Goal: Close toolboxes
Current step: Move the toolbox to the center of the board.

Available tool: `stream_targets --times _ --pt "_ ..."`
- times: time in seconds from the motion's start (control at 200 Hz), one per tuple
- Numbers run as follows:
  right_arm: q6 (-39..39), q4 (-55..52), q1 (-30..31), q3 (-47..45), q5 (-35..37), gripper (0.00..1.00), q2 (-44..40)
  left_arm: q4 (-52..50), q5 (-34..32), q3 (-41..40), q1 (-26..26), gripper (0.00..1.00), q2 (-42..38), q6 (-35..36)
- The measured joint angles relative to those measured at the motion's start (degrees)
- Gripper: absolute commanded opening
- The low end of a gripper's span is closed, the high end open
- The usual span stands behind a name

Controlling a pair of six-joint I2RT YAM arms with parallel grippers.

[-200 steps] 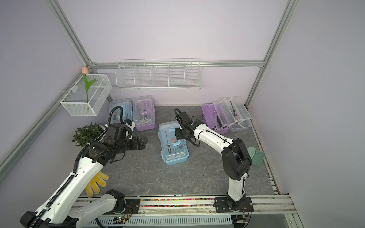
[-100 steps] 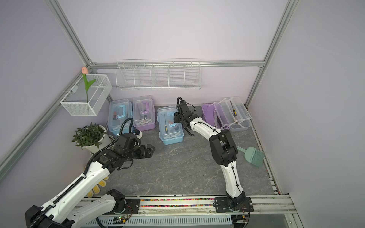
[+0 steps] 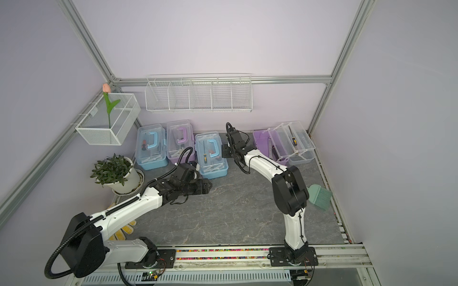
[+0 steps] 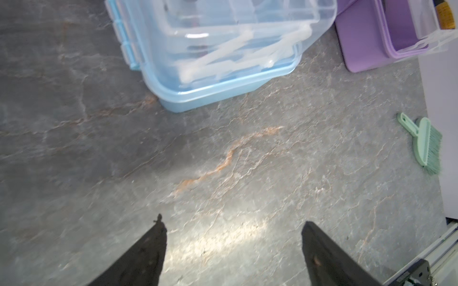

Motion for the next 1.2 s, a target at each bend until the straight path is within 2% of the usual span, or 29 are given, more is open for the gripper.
stream_targets --times 0.115,0.18,0.295,0.58,0.87,1.2 --pt "-2.5 -3.9 -1.7 -7.0 1.2 0.63 -9.8 2.8 -0.1 2.3 -0.1 0.81 4.4 0.2" --pt "-3.4 -6.1 -4.0 -9.9 1.3 0.63 -13.8 3.8 0.0 4.7 -0.1 0.71 7.8 0.2" --pt "-4.7 -10.0 -8.9 -12.8 1.2 0.62 -17.2 5.2 0.5 10.1 -0.3 0.60 14.1 1.2" --pt "-6.2 -14.8 -15.8 -16.2 -2.1 0.60 -17.9 4.7 -0.7 20.2 -1.6 0.54 25.0 3.2" --pt "-6.1 -15.8 -16.4 -19.8 -5.5 0.60 -22.7 -1.0 -4.1 30.1 -0.5 0.54 32.6 6.8" --pt "-6.1 -15.8 -17.0 -20.0 -5.9 0.60 -22.9 -8.0 -1.9 36.1 4.3 0.54 39.1 15.6"
